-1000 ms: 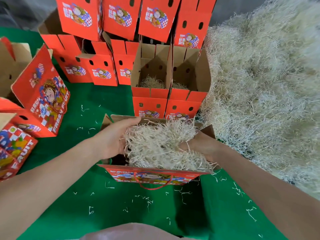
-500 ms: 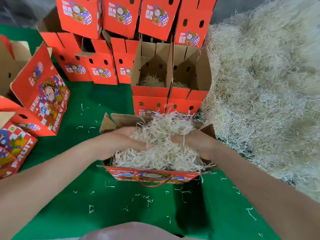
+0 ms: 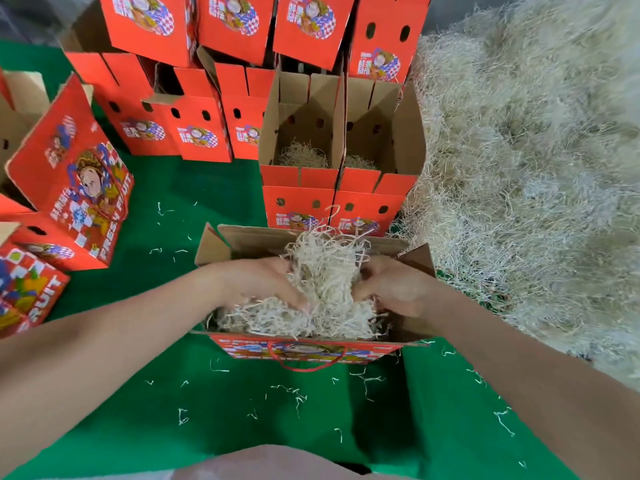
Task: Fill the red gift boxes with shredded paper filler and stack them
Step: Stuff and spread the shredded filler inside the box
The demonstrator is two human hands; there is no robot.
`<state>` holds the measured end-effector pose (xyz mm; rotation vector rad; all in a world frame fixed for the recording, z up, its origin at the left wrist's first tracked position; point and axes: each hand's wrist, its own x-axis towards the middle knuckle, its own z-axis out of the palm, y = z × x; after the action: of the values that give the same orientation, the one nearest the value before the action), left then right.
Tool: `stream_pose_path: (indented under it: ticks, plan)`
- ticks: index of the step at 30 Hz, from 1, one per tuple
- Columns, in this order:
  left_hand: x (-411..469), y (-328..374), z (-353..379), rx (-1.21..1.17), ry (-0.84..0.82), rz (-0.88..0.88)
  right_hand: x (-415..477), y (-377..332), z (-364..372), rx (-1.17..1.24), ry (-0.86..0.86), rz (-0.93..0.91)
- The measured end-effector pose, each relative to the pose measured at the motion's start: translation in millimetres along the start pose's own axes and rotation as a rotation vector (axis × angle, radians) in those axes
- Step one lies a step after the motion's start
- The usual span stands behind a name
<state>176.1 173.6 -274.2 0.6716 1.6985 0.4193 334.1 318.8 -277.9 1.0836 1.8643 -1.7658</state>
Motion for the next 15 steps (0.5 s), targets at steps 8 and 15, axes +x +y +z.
stream_pose_path:
  ticks: [8,15]
  plan:
    - [23,-21,-17,0.095,0.221,0.031,0,12,-30,-0.095,0.194,0.010]
    - [44,-4,2,0.219,0.035,0.107,28,-5,4,-0.398,0.039,-0.039]
